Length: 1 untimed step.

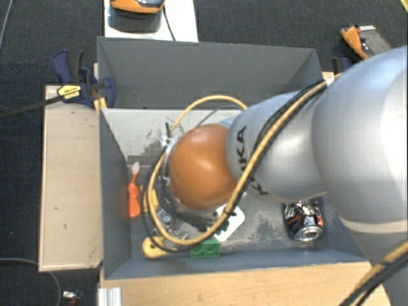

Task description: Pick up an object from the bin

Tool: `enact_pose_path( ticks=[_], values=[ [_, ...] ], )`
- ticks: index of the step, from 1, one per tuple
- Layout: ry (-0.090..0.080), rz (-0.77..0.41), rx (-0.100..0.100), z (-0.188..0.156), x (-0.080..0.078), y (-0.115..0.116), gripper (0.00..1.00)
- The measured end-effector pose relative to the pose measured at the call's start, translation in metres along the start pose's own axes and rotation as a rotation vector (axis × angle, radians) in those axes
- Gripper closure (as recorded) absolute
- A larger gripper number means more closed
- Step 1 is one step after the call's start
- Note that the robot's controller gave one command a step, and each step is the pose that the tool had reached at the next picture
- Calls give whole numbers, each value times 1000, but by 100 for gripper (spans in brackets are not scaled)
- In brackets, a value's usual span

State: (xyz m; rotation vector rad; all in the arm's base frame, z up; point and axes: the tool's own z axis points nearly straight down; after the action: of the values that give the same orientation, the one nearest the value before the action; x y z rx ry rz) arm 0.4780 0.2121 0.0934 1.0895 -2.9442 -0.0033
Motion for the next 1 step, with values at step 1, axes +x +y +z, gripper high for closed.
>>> enact_pose_path(
  ticks=[1],
  values=[
    [-15, 6, 4, -23, -4, -1, 100]
  ],
)
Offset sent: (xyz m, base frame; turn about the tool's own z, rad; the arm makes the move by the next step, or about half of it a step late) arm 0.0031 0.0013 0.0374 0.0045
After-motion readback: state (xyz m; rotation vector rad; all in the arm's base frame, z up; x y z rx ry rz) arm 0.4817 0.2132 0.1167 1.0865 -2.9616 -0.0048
